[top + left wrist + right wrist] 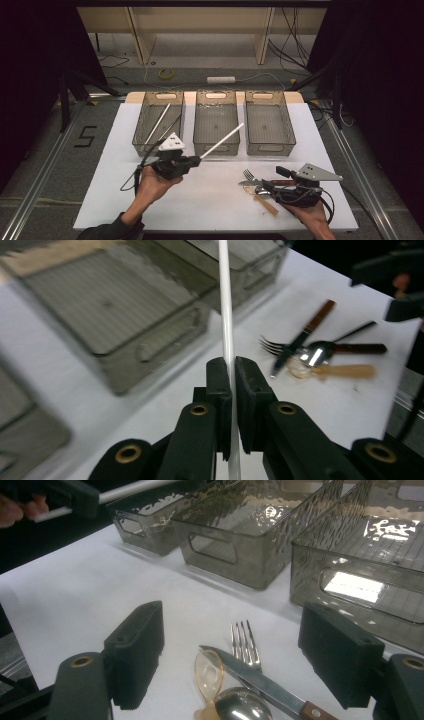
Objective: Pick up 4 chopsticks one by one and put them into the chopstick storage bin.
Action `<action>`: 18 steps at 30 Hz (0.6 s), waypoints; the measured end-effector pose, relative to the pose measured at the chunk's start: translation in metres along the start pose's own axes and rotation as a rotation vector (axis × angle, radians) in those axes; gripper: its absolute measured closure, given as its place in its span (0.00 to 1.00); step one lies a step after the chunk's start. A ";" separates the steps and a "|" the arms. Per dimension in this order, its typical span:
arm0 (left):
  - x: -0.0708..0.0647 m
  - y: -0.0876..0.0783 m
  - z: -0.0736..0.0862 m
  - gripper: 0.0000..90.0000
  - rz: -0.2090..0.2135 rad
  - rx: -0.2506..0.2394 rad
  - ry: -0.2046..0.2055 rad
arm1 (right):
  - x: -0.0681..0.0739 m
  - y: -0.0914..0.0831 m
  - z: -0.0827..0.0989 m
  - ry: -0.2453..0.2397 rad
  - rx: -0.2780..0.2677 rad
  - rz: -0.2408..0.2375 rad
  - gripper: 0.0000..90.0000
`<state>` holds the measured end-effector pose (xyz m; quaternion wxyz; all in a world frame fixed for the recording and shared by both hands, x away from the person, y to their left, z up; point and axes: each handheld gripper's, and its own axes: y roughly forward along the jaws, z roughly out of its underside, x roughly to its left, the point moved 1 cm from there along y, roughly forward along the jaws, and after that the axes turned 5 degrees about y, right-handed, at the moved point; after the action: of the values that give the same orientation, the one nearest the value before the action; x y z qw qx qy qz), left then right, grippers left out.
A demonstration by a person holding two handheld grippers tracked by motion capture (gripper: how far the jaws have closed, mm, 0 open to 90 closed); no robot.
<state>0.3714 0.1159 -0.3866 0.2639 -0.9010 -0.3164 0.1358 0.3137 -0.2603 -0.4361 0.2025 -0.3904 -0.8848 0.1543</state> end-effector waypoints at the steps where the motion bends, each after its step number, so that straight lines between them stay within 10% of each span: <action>1: 0.006 -0.004 0.000 0.95 -0.013 -0.011 -0.015 | 0.000 0.000 0.000 0.000 0.000 0.000 0.30; 18: 0.101 -0.035 0.006 0.95 -0.251 -0.066 -0.184 | 0.000 0.001 0.001 0.001 0.004 -0.001 0.30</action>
<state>0.4283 0.2062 -0.3792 0.2188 -0.8463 -0.4538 0.1733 0.3140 -0.2598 -0.4370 0.2037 -0.3898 -0.8845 0.1555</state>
